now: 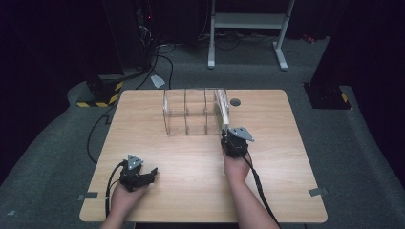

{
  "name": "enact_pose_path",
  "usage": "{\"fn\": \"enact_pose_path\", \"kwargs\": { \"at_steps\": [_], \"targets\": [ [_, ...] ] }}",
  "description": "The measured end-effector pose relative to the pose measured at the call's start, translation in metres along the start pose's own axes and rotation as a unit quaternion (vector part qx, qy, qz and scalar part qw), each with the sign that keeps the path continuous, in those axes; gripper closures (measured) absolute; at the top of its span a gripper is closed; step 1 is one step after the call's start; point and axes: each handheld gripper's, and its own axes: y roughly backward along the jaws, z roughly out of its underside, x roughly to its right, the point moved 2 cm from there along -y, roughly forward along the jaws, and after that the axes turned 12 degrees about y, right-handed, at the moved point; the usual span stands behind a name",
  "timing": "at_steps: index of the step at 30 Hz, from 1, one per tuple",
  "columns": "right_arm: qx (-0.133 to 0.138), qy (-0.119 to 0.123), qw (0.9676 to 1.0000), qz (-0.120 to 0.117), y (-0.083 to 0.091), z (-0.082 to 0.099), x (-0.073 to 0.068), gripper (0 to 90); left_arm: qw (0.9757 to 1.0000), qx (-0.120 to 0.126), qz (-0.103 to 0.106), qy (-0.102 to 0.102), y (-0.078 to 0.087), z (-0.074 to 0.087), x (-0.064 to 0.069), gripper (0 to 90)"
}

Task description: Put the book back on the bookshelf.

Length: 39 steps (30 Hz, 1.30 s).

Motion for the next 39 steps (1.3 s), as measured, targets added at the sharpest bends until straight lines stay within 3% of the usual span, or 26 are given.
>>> {"fn": "enact_pose_path", "kwargs": {
  "at_steps": [39],
  "targets": [
    [0.005, -0.005, 1.0, 0.002, -0.0084, -0.0034, 0.0019, 73.5, 1.0, 0.0, 0.0, -0.001, 0.0003, 0.0002, 0.0, 25.4]
  ]
}}
